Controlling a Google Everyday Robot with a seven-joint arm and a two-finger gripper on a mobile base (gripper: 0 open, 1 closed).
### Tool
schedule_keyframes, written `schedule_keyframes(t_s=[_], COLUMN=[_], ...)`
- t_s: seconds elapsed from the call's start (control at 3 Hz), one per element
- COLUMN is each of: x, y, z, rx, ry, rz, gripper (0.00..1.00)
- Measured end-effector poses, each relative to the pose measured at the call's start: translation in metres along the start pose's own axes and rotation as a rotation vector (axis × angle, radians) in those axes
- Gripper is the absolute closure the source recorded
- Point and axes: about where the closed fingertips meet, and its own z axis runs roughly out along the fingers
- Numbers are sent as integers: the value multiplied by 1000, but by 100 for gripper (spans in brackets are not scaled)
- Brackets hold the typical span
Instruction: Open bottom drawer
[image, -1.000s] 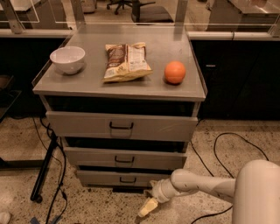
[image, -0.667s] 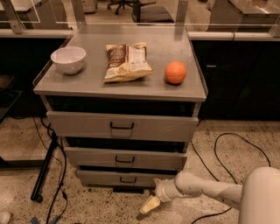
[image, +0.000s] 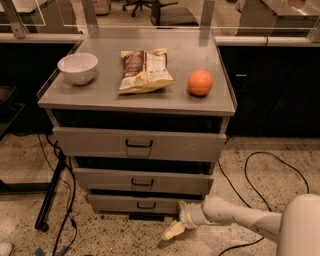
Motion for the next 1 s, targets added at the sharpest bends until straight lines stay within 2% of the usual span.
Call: schedule_keyframes(t_s=[0.33, 0.67, 1.0], x=[3, -5, -5], y=[-7, -25, -25], z=[19, 53, 53], rx=[2, 29, 29], ry=[-21, -44, -46], rz=[31, 39, 39], gripper=[0, 0, 0])
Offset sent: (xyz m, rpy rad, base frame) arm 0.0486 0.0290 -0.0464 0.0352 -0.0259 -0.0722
